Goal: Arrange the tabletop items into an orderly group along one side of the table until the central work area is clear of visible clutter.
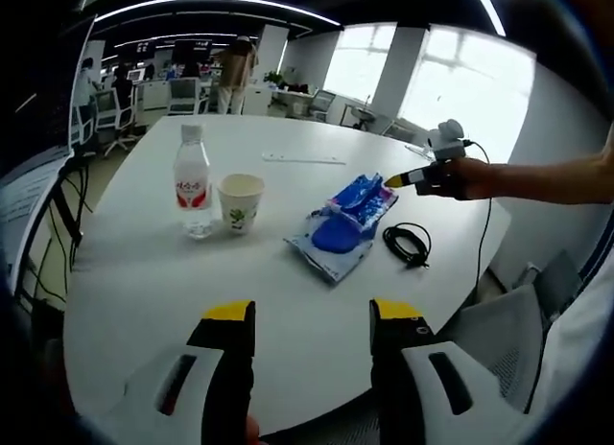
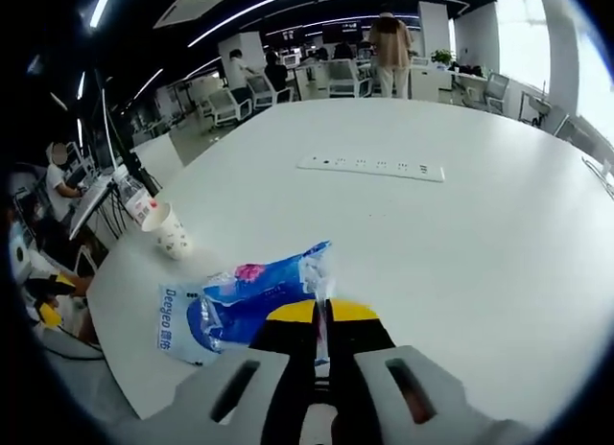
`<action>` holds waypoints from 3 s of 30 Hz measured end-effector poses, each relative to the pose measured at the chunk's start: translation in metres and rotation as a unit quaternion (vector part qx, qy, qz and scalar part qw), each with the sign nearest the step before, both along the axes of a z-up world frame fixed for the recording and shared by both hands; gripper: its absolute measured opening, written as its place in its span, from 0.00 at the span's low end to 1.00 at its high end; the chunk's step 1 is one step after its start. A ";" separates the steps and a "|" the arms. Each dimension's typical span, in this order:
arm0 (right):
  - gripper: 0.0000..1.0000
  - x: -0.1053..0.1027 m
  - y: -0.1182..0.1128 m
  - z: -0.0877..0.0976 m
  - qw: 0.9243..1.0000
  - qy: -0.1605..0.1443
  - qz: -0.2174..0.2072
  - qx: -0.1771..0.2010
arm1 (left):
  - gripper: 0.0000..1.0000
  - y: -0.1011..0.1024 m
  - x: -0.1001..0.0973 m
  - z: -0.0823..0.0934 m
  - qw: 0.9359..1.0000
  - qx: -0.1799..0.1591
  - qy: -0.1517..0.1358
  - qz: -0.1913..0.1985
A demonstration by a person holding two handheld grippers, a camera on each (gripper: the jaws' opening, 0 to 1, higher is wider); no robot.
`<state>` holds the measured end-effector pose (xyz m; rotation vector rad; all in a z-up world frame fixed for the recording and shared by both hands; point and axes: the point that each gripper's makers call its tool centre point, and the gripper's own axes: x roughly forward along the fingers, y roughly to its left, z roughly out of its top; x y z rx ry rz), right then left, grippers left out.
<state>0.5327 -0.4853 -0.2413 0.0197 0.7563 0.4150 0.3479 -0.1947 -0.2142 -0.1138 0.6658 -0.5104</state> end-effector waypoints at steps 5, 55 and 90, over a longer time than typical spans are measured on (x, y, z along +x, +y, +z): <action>0.00 -0.003 -0.019 0.003 1.000 -0.003 -0.015 -0.001 | 0.47 -0.010 0.003 0.001 1.000 -0.001 -0.002 -0.010; 0.00 -0.003 -0.120 0.000 0.995 -0.004 -0.098 -0.006 | 0.47 -0.035 0.003 -0.002 0.999 0.009 0.005 -0.035; 0.01 0.018 -0.125 -0.039 0.994 0.026 -0.103 -0.009 | 0.47 -0.026 0.004 -0.010 0.999 0.025 0.026 -0.011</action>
